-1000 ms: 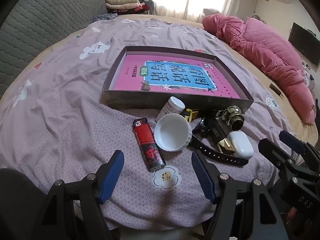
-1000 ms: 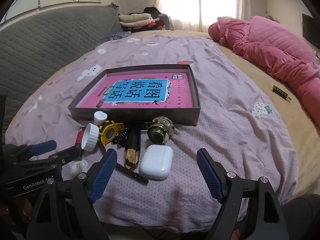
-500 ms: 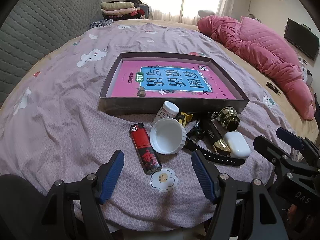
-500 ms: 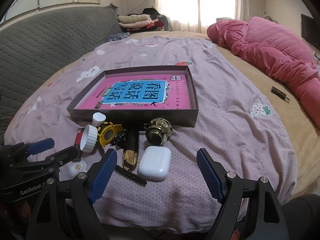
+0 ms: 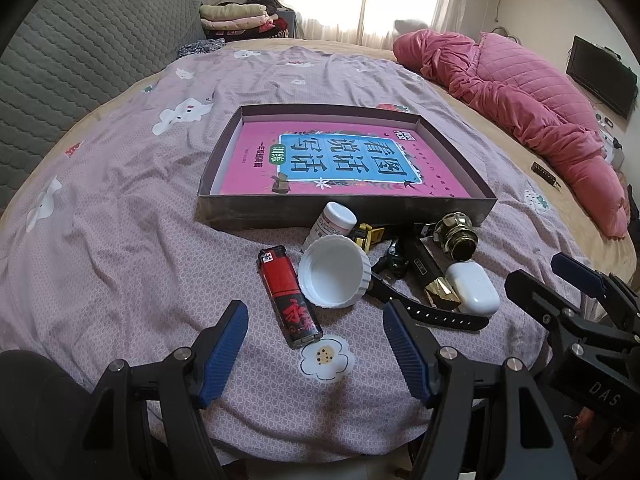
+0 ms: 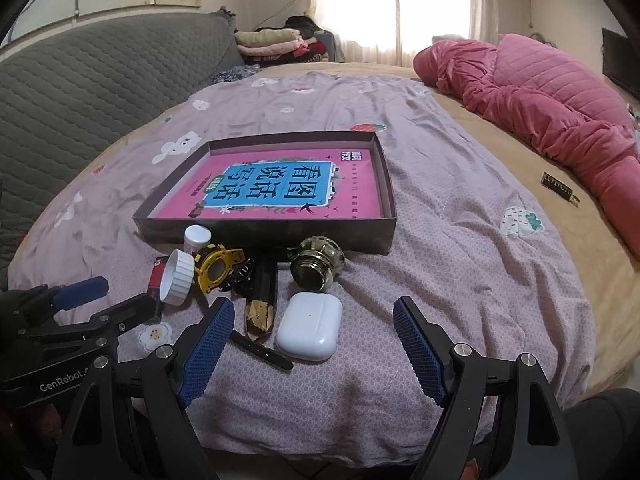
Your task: Organize rigid objects
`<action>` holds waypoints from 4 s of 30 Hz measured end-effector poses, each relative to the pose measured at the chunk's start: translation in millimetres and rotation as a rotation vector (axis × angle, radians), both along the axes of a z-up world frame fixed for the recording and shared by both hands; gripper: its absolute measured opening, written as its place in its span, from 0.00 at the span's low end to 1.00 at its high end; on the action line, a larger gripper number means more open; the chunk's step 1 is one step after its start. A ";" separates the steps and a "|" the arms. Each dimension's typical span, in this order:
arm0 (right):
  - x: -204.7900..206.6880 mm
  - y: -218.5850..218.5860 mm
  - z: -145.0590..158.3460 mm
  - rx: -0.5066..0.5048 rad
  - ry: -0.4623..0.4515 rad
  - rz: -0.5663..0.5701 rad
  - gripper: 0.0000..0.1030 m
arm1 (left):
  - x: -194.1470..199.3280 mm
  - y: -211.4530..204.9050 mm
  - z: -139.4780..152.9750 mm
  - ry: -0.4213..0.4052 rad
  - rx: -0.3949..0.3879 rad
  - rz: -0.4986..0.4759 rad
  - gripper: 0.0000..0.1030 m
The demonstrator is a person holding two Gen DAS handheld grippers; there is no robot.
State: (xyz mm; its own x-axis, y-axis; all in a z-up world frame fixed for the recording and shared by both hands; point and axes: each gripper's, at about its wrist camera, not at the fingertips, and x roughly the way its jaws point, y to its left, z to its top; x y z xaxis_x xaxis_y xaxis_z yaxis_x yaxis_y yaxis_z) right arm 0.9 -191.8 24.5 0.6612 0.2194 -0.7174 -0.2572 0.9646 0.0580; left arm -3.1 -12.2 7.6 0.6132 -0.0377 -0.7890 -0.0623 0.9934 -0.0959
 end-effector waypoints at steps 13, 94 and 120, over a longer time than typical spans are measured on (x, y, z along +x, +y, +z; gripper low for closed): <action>-0.1 0.2 0.2 0.002 -0.001 0.001 0.80 | -0.6 -0.3 -0.2 0.003 0.003 -0.001 0.67; 55.2 -13.0 -35.5 0.060 0.122 -0.053 0.80 | 76.7 17.7 -30.8 0.125 -0.175 -0.296 0.53; 97.1 4.0 -61.2 0.062 0.186 -0.069 0.43 | 76.8 8.5 -32.4 0.112 -0.123 -0.341 0.50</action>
State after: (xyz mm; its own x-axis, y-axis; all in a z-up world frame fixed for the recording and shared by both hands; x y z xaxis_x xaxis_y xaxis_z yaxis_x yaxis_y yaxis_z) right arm 98.1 -187.8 -36.7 0.5338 0.2257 -0.8149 -0.1702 0.9727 0.1579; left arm 73.7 -3.7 -24.8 0.4588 -0.3235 -0.8276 0.2532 0.9403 -0.2273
